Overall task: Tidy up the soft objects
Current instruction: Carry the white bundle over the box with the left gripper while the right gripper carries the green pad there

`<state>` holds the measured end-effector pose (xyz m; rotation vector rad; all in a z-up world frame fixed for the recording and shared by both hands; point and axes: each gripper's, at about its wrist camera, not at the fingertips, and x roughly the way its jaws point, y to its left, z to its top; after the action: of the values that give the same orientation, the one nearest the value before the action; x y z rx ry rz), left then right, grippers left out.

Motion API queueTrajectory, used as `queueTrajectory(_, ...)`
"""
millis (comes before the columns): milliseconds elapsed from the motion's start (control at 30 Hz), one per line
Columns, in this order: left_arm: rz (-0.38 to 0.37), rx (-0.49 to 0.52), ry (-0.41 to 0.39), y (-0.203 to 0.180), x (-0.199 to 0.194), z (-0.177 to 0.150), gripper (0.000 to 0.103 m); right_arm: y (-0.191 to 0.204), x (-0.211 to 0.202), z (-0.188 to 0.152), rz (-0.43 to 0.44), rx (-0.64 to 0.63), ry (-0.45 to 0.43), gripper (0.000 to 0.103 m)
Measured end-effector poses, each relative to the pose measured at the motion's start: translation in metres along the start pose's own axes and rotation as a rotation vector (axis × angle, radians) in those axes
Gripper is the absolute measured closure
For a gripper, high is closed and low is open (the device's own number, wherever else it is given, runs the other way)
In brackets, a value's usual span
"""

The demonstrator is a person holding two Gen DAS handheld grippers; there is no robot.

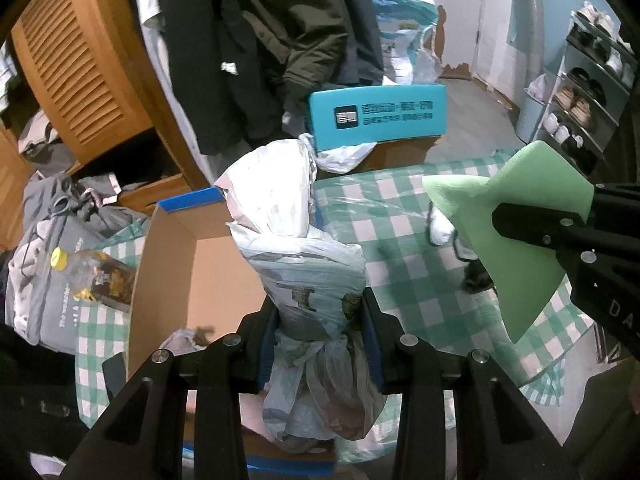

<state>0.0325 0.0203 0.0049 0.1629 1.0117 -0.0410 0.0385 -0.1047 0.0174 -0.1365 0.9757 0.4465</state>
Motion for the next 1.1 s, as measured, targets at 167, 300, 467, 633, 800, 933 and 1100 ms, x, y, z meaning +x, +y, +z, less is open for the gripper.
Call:
queueTrajectory(167, 0.025, -0.033, 0.002, 0.022, 0.001, -0.004, 0.065, 0.023, 0.007, 0.009, 0.019, -0.032, 0.003, 0.099)
queueTrajectory(300, 0.043, -0.060, 0.009, 0.040, 0.004, -0.009, 0.065, 0.040, 0.013, 0.016, 0.034, -0.056, 0.010, 0.099)
queueTrajectory(467, 0.083, -0.088, 0.018, 0.062, 0.008, -0.014, 0.065, 0.061, 0.021, 0.025, 0.053, -0.080, 0.017, 0.099)
queueTrajectory(633, 0.087, -0.124, 0.030, 0.083, 0.012, -0.020, 0.065, 0.079, 0.031, 0.035, 0.067, -0.096, 0.028, 0.099)
queueTrajectory(800, 0.090, -0.148, 0.039, 0.100, 0.016, -0.025, 0.065, 0.100, 0.044, 0.043, 0.092, -0.106, 0.048, 0.099)
queueTrajectory(933, 0.094, -0.166, 0.053, 0.112, 0.021, -0.030, 0.065, 0.116, 0.056, 0.047, 0.108, -0.116, 0.067, 0.099)
queueTrajectory(1100, 0.101, -0.194, 0.078, 0.127, 0.029, -0.038, 0.065, 0.132, 0.074, 0.047, 0.112, -0.136, 0.103, 0.099)
